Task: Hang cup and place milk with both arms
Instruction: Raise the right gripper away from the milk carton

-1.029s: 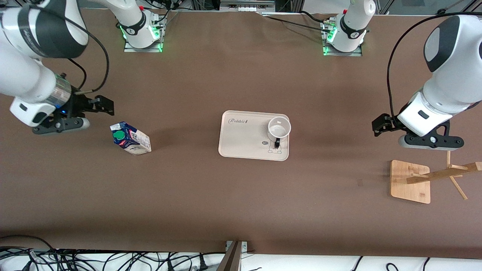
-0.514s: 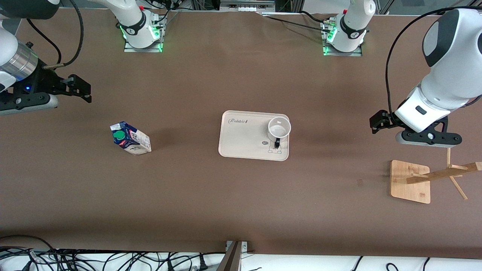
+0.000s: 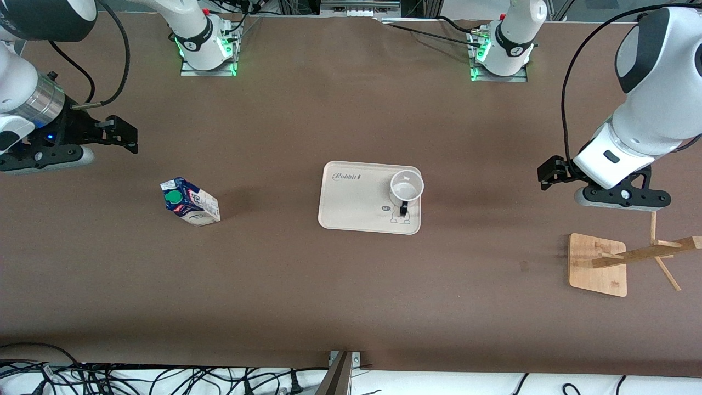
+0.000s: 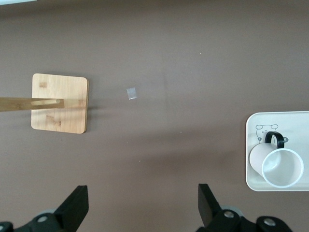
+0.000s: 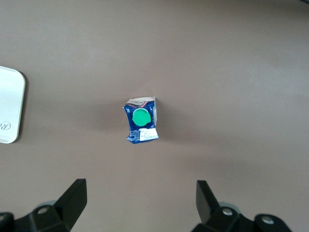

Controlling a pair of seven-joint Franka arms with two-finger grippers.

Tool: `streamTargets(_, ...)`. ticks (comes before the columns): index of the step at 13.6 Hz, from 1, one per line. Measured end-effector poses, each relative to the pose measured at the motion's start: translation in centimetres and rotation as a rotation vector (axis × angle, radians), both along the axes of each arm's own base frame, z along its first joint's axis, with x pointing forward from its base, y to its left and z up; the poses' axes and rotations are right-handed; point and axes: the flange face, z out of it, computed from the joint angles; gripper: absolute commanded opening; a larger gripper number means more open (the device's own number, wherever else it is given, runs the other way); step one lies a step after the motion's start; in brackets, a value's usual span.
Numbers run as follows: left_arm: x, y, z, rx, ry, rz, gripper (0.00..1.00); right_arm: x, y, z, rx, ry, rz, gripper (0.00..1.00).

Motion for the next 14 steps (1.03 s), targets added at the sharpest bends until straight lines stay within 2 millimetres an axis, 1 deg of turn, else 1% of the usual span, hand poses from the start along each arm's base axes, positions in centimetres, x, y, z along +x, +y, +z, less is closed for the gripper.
streamTargets(4, -0.1, -0.3, 0.0, -0.001, 0.002, -0.006, 1.00, 0.3, -1.8, -0.8, 0.023, 0.017, -0.021, 1.00)
streamTargets(8, -0.1, -0.3, 0.0, -0.001, 0.003, -0.006, 1.00, 0.1, -3.0, -1.3, 0.038, 0.031, -0.027, 1.00)
streamTargets(10, -0.1, -0.3, 0.0, -0.001, 0.003, -0.006, 1.00, -0.2, -3.2, -1.0, 0.017, 0.026, -0.022, 1.00)
streamTargets(14, -0.4, -0.3, -0.3, 0.005, 0.030, -0.003, 1.00, -0.3, -2.8, -0.7, 0.013, 0.018, -0.014, 1.00)
